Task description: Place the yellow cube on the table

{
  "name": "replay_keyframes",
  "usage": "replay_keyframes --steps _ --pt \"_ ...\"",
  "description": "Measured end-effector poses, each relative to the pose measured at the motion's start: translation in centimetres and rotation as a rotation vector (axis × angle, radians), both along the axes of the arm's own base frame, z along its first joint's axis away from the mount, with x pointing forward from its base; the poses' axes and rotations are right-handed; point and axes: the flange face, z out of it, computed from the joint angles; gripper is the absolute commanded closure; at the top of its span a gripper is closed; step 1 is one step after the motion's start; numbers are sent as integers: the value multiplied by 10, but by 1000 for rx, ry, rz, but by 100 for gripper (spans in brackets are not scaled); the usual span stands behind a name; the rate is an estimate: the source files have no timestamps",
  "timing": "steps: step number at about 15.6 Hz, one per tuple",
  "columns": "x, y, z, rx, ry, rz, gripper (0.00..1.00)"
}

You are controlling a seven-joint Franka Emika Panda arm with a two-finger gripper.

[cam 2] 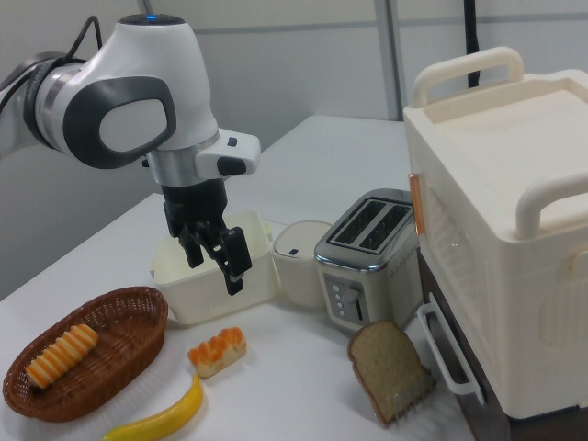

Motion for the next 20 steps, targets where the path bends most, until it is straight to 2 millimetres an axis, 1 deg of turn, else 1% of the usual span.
replay_keyframes --steps 1,6,11,16,18,20 --pt "-1 -6 0 0 0 -11 0" --pt "-2 -8 5 -19 -8 -9 0" --pt "-6 -11 1 -11 20 81 0" --pt "-9 -25 1 -10 27 48 0" --pt "-12 -35 -1 -13 32 -16 0" --pt "-19 -59 -2 -18 -10 -112 0"
